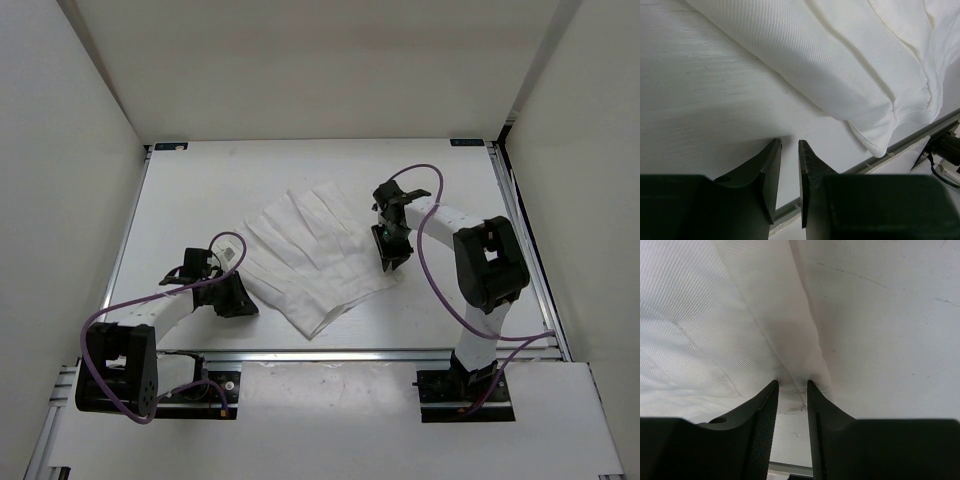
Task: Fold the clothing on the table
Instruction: Flatten the skirt out
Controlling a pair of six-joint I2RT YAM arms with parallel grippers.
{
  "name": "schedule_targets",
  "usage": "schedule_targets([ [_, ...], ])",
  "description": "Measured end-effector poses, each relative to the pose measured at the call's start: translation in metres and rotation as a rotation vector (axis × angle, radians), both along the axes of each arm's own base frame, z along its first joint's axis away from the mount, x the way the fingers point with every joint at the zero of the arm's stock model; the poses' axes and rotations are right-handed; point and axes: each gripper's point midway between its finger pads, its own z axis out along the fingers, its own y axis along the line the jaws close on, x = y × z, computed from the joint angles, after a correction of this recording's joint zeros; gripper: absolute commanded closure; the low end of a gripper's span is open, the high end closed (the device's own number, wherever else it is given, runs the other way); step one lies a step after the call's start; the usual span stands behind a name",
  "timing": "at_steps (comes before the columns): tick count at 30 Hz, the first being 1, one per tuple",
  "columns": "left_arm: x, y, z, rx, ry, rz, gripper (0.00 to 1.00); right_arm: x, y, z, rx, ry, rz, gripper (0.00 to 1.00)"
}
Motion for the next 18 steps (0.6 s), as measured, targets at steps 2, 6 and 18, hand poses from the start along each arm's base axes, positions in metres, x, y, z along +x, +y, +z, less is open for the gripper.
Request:
schedule_targets([
  [2, 0.0000, 0.0000, 0.0000, 0.000, 0.000, 0.000, 0.68, -0.0001, -0.0001, -0.0003, -0.001, 0.000, 0.000, 0.65],
  [6, 0.0001, 0.0000, 0.0000, 0.000, 0.000, 0.000, 0.68, -0.0022, -0.0011, -0.0035, -0.002, 0.004, 0.000, 0.65],
  [18, 0.0000, 0.0001, -0.0001, 0.000, 0.000, 0.001, 0.69, -0.0084, 0.0007, -0.0087, -0.004, 0.014, 0.011, 1.00],
])
